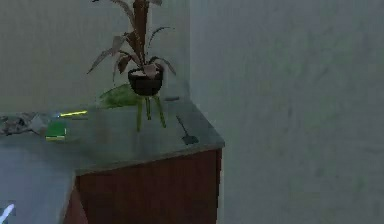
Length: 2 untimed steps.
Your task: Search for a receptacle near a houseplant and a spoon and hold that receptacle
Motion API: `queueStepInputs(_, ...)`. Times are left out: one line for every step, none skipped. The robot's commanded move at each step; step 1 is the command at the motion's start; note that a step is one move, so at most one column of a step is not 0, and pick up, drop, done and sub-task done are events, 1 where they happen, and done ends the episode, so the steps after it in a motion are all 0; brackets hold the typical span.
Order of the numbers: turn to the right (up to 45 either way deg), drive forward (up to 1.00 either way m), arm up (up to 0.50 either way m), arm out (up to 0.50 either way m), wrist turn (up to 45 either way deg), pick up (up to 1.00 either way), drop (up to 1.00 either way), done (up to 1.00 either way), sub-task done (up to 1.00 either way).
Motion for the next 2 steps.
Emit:
queueStepInputs(0.0, 0.45, 0.00, 0.00, 0.0, 0.00, 0.00, 0.00, 0.00)
queueStepInputs(-45.0, 0.00, 0.00, 0.00, 0.0, 0.00, 0.00, 0.00, 0.00)
